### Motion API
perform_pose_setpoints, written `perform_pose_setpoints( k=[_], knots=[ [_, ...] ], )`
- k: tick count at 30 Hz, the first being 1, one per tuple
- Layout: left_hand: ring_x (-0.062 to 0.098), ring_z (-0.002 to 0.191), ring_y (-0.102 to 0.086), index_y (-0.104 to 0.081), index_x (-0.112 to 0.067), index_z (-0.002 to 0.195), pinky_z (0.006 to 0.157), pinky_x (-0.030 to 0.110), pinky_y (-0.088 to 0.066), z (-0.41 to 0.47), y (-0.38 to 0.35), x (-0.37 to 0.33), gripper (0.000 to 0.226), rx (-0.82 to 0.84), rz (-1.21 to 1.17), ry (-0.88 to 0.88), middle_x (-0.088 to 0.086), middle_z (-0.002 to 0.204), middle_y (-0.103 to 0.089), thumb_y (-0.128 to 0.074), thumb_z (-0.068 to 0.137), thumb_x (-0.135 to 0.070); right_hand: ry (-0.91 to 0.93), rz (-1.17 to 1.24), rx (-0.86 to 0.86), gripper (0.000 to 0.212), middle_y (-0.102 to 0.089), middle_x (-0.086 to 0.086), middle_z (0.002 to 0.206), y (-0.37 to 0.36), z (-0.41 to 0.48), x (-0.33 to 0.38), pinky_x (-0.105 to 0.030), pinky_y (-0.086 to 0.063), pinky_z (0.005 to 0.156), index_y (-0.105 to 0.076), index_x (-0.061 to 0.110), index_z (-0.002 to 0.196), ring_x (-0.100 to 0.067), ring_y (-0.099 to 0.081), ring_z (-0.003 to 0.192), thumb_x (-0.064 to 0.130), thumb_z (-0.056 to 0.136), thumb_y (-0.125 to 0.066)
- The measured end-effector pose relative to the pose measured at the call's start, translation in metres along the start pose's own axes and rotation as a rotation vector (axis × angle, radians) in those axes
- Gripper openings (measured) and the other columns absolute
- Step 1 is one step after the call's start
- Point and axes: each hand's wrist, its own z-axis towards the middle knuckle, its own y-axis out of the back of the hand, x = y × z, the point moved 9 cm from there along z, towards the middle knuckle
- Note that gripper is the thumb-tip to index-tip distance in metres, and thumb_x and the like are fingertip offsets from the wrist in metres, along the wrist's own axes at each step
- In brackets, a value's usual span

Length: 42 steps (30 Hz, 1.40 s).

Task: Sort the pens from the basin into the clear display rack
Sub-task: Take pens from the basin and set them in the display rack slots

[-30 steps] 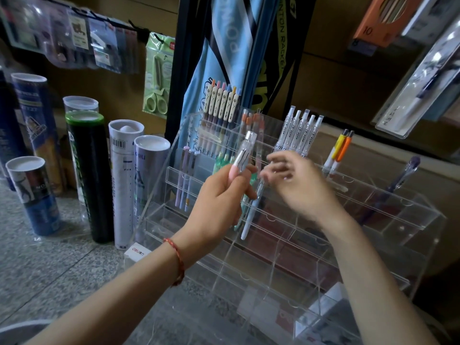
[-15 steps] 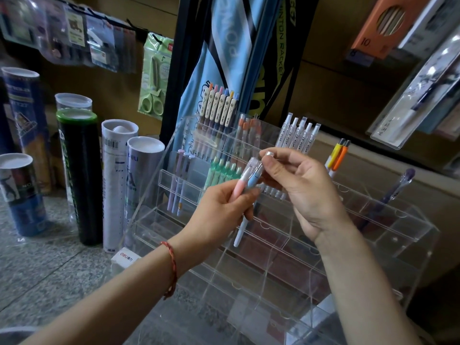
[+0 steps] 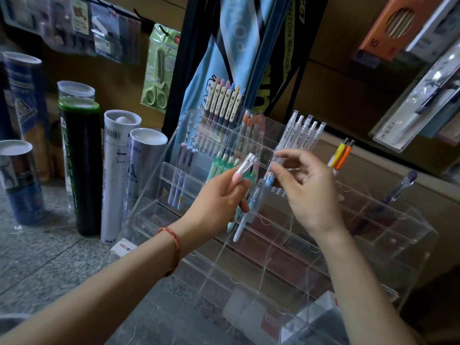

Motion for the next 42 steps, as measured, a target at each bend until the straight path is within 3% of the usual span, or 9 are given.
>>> perform_pose_setpoints(
  k=[7,13,19,24,31,33,35,39,42],
  knots=[
    [0.007,0.044,-0.044,-0.052,-0.017,0.107,0.044,0.017,-0.041,0.002,0.002,0.002,0.016,-0.004,-0.016,0.006,0.001,0.063,-0.060,-0.042,0.097,-0.022,-0.173,0.004,0.092,0.018,-0.067,0.000,0.084,-0.009,-0.004,-0.029,-0.034,-0.058,0.078,-0.057,0.025,0.087,-0.015,-0.068,0.083,0.020,0.077,-0.072],
    [0.006,0.041,-0.043,-0.052,-0.025,0.096,0.041,0.016,-0.039,0.001,0.000,0.001,0.011,0.008,-0.026,0.027,0.001,0.063,-0.060,-0.042,0.097,-0.022,-0.193,-0.087,0.158,0.019,-0.069,0.001,0.083,-0.013,-0.002,-0.029,-0.044,-0.057,0.078,-0.056,0.027,0.085,-0.016,-0.069,0.081,0.014,0.082,-0.069],
    [0.007,0.038,-0.035,-0.053,-0.017,0.098,0.039,0.018,-0.033,-0.001,0.000,-0.002,0.013,0.006,-0.003,0.030,0.000,0.061,-0.059,-0.042,0.097,-0.023,-0.147,-0.232,0.224,0.016,-0.070,0.003,0.079,-0.017,-0.001,-0.020,-0.032,-0.056,0.073,-0.052,0.023,0.092,-0.011,-0.067,0.076,0.015,0.087,-0.064],
    [0.011,0.043,-0.035,-0.053,-0.007,0.111,0.042,0.021,-0.033,-0.004,0.005,-0.011,0.025,-0.074,0.007,-0.012,-0.003,0.057,-0.056,-0.042,0.097,-0.023,-0.188,-0.294,0.286,0.016,-0.065,0.000,0.069,-0.025,-0.002,-0.026,-0.027,-0.045,0.053,-0.049,0.023,0.094,-0.013,-0.058,0.057,0.014,0.089,-0.061],
    [0.001,0.038,-0.036,-0.056,-0.010,0.101,0.040,0.015,-0.032,-0.009,0.008,-0.013,0.018,-0.114,-0.041,0.003,-0.001,0.057,-0.050,-0.045,0.095,-0.023,-0.195,-0.451,0.377,0.024,-0.065,-0.005,0.087,-0.037,-0.013,-0.034,-0.038,-0.053,0.071,-0.040,0.024,0.100,-0.019,-0.062,0.078,0.022,0.089,-0.062],
    [-0.001,0.035,-0.036,-0.052,-0.003,0.096,0.037,0.010,-0.029,-0.011,0.002,-0.015,0.025,-0.064,-0.106,0.029,0.003,0.061,-0.047,-0.043,0.095,-0.027,-0.224,-0.422,0.395,0.030,-0.066,-0.006,0.101,-0.035,-0.015,-0.033,-0.038,-0.053,0.083,-0.044,0.021,0.105,-0.018,-0.063,0.089,0.026,0.085,-0.066],
    [0.000,0.034,-0.033,-0.048,-0.004,0.088,0.036,0.011,-0.027,-0.015,-0.009,-0.020,0.025,0.023,-0.183,0.032,0.006,0.061,-0.043,-0.037,0.097,-0.024,-0.197,-0.356,0.334,0.038,-0.061,0.001,0.116,-0.023,-0.013,-0.018,-0.022,-0.048,0.084,-0.048,0.020,0.118,-0.009,-0.058,0.097,0.024,0.085,-0.065],
    [0.001,0.036,-0.033,-0.044,-0.008,0.074,0.037,0.010,-0.026,-0.016,-0.018,-0.028,0.029,0.069,-0.266,-0.003,0.007,0.060,-0.037,-0.031,0.099,-0.016,-0.160,0.010,0.308,0.030,-0.062,0.010,0.093,-0.003,-0.008,0.027,-0.012,-0.048,0.067,-0.060,0.027,0.118,0.002,-0.058,0.080,0.012,0.094,-0.052],
    [0.001,0.036,-0.033,-0.045,-0.008,0.073,0.037,0.010,-0.026,-0.013,-0.021,-0.027,0.033,0.057,-0.337,0.013,0.004,0.057,-0.037,-0.029,0.100,-0.019,-0.183,0.150,0.374,0.029,-0.066,0.000,0.099,-0.009,-0.012,0.034,-0.013,-0.050,0.069,-0.060,0.025,0.115,-0.002,-0.063,0.085,0.011,0.090,-0.056]
  ],
)
